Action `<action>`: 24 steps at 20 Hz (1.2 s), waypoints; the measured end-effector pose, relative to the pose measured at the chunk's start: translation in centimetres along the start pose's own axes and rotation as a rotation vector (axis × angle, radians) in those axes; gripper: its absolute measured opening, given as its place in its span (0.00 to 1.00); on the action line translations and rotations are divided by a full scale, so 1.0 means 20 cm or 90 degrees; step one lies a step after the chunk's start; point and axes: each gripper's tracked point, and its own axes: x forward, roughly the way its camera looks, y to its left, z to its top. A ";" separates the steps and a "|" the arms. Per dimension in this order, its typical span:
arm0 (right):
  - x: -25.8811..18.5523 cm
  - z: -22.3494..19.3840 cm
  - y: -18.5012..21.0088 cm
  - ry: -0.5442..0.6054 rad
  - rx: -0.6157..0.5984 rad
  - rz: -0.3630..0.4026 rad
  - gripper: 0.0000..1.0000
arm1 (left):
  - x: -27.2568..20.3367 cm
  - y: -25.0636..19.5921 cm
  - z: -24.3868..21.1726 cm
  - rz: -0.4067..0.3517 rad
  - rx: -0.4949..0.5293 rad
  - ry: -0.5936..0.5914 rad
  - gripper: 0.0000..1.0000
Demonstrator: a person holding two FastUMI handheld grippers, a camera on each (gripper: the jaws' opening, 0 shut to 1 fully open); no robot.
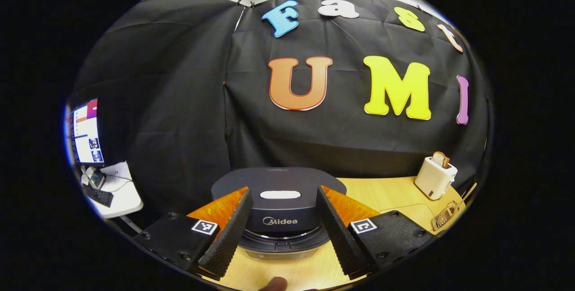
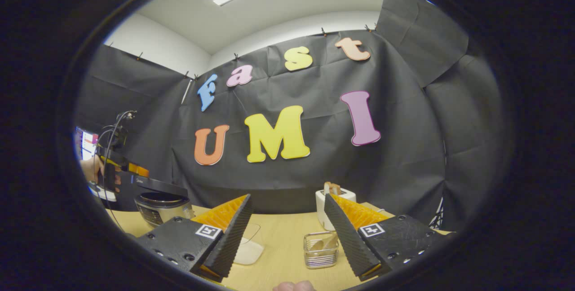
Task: Close the left gripper, press the button to open the rice cooker; take a wooden spoon from the chopstick holder with the right hand, scoop a spoonful of rice and pour it into the rice cooker, then put the wooden spoon back into the chopstick holder.
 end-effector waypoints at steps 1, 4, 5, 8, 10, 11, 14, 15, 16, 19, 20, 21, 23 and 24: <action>0.00 0.00 0.00 -0.002 -0.010 -0.004 0.92 | 0.00 0.00 -0.06 -0.003 0.000 0.014 0.92; -0.01 -0.01 0.02 0.000 -0.029 -0.004 0.95 | -0.01 0.01 -0.14 -0.006 -0.012 0.020 0.90; -0.01 -0.02 0.03 0.001 -0.032 -0.002 0.92 | -0.01 0.01 -0.16 -0.006 -0.016 0.019 0.89; -0.02 -0.02 0.08 0.001 -0.033 0.007 0.95 | -0.01 0.01 -0.21 -0.005 -0.019 0.015 0.87; -0.01 -0.01 0.10 -0.003 -0.038 0.010 0.96 | -0.01 0.01 -0.24 -0.003 -0.013 0.020 0.86; -0.01 -0.01 0.11 -0.004 -0.039 0.011 0.95 | -0.01 0.01 -0.24 0.000 -0.003 0.010 0.85; 0.01 -0.02 0.14 -0.002 -0.041 0.014 0.95 | -0.01 0.02 -0.25 0.011 0.029 -0.030 0.80; 0.01 -0.03 0.15 -0.001 -0.041 0.014 0.95 | -0.01 0.02 -0.32 0.010 0.032 -0.005 0.79; 0.01 -0.03 0.16 0.000 -0.039 0.014 0.95 | 0.00 0.02 -0.30 0.004 0.048 -0.037 0.78; 0.02 -0.03 0.19 0.001 -0.031 0.019 0.95 | 0.01 0.01 -0.30 0.004 0.045 -0.044 0.78; 0.03 -0.03 0.19 0.000 -0.033 0.017 0.95 | 0.00 0.02 -0.28 0.011 0.032 -0.055 0.77; 0.03 -0.03 0.20 0.000 -0.035 0.016 0.95 | 0.01 0.02 -0.28 0.018 0.025 -0.058 0.77; 0.02 -0.01 0.20 -0.001 -0.033 0.016 0.95 | -0.01 -0.03 -0.28 0.012 0.019 -0.046 0.82; 0.02 0.00 0.20 -0.004 -0.035 0.015 0.92 | -0.03 -0.06 -0.23 0.012 0.002 -0.054 0.91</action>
